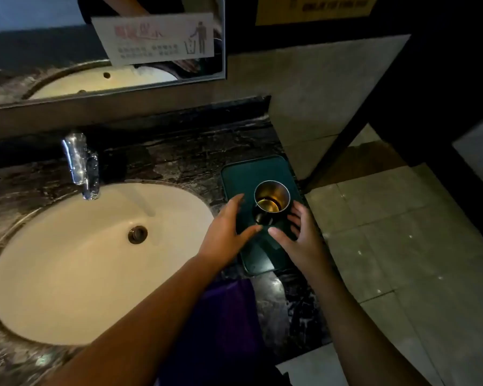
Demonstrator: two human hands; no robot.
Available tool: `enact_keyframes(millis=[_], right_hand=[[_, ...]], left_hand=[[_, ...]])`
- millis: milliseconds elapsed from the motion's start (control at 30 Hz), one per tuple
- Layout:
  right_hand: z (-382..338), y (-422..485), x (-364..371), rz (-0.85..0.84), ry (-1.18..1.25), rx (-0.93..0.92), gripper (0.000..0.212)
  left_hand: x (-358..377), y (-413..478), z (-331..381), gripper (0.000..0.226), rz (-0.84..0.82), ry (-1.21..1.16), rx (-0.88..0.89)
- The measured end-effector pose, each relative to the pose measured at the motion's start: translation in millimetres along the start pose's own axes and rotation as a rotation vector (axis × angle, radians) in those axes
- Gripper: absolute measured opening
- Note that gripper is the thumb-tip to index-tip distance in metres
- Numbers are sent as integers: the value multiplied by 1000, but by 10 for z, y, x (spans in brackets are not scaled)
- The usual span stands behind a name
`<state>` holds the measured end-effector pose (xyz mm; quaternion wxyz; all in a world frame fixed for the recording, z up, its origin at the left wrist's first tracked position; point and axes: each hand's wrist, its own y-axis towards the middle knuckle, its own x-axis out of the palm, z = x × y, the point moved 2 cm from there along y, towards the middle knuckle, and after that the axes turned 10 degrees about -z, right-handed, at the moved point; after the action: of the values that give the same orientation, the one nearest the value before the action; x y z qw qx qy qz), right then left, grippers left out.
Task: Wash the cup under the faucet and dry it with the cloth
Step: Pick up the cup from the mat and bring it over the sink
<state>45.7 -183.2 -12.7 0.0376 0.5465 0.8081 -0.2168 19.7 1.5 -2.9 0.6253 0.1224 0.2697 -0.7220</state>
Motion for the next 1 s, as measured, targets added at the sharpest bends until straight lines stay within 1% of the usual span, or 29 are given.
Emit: enact_keyframes(millis=[67,133,233,367,467,600,733,900,1000], right_hand=[[-40,86,-56,-42,14,12,102],[-45,169,-112,-93,9,6,101],[-27,277,-136,-139,-20,-16,92],[-47,338,-150,-169,-33,-39,82],[-101,339,-161,-155,-39,-49,62],[-180,336,-172,-129,-34,-40,52],[-216,322,-179,-139,-10,-40,49],[-324,236,-137,-186,-16,-67,54],[-433,144,-46,-214,-30,-76,55]], left_hand=[[8,92,7,85,13,13,9],[22,158,-13,87,2,36,-1],[57,260,-45,87,-11,34,16],[105,353,-15,78,-19,38,74],[142,406,-12,74,-18,31,109],[125,439,22,70,-6,1,135],[64,393,38,70,-7,-4,154],[-80,202,31,72,-7,-22,173],[-212,12,19,70,6,-57,156]])
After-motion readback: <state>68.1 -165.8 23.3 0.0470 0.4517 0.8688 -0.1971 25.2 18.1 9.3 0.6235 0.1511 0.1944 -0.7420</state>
